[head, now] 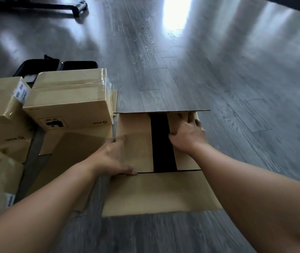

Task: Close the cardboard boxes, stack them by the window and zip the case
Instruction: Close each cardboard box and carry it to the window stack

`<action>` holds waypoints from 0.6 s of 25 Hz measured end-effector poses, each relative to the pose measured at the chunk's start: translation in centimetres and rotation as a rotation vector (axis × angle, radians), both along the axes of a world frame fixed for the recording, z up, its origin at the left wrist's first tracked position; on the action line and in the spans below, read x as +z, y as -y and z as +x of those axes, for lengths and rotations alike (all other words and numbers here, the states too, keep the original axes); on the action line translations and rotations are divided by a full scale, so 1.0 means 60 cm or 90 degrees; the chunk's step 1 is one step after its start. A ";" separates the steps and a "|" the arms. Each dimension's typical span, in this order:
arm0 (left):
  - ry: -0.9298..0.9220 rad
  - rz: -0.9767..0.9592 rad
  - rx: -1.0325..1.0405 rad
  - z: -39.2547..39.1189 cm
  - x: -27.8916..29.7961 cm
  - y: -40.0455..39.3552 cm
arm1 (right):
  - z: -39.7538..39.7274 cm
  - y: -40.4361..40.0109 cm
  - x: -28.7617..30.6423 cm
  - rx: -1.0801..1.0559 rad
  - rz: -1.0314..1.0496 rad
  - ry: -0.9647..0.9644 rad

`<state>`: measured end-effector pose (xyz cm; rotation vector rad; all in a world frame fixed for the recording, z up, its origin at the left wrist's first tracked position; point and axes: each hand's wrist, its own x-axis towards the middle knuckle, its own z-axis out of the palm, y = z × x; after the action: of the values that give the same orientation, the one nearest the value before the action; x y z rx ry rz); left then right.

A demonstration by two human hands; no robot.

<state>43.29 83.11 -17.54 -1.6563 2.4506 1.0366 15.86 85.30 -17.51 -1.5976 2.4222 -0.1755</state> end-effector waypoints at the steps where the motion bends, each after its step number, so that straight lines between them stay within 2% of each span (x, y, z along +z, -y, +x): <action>1: -0.010 0.002 0.001 0.000 0.000 0.000 | 0.006 0.014 0.000 0.005 -0.009 0.004; 4: -0.028 0.011 0.004 0.000 -0.002 0.003 | 0.013 0.057 -0.002 0.019 -0.030 0.044; 7: -0.036 0.005 -0.003 0.001 -0.006 0.008 | -0.001 0.091 -0.005 0.003 0.002 0.061; 15: 0.000 0.009 -0.027 0.003 -0.003 0.015 | -0.025 0.098 -0.035 0.029 0.073 -0.012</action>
<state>43.50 82.21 -17.71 -1.5939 2.4607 1.0451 14.36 79.43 -19.61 -1.6085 2.3613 -0.0140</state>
